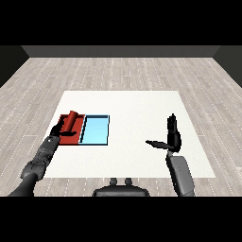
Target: Pick the red can and put it in the red box
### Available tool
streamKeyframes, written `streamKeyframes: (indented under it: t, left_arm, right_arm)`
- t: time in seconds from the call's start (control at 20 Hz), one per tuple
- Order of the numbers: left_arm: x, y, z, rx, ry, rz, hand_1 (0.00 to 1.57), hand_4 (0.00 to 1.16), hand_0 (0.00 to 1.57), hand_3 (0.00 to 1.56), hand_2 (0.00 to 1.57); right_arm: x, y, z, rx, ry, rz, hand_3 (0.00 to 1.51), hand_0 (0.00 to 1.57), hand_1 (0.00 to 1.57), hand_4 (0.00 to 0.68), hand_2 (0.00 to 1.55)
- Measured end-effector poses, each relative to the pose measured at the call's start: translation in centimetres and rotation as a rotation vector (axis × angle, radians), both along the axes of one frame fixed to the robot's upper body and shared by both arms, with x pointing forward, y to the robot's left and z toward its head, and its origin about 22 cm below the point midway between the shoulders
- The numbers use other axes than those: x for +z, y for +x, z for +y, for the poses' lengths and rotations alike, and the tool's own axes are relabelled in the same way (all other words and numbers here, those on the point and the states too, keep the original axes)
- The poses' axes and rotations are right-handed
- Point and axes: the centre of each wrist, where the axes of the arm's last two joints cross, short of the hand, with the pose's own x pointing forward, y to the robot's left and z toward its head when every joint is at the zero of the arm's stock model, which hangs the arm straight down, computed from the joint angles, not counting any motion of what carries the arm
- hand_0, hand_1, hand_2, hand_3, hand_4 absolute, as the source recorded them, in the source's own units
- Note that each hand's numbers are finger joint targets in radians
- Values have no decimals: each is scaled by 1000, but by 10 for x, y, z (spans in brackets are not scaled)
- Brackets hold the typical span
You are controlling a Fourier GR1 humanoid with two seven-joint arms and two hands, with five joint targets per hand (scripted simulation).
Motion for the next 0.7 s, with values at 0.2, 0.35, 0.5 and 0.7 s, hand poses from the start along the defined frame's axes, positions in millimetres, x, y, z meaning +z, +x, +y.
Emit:
streamKeyframes:
  t: [0.2, 0.35, 0.5, 0.7]
  left_arm:
    - [12, 3, 8, 54, -63, -172, 0, 0, 0, 0, 0]
    - [23, 11, 6, 48, -140, -411, 0, 0, 0, 0, 0]
    - [35, 27, -15, -23, -277, -660, 0, 0, 0, 0, 0]
    - [43, 46, -63, -177, -473, -905, 0, 0, 0, 0, 0]
  right_arm:
    - [3, -3, -1, 16, 18, -15, 0, 0, 0, 0, 0]
    - [3, -5, 0, 26, 32, -16, 0, 0, 0, 0, 0]
    - [8, -4, 1, 51, 53, -31, 0, 0, 0, 0, 0]
    - [4, -6, 9, 128, 87, -15, 0, 0, 0, 0, 0]
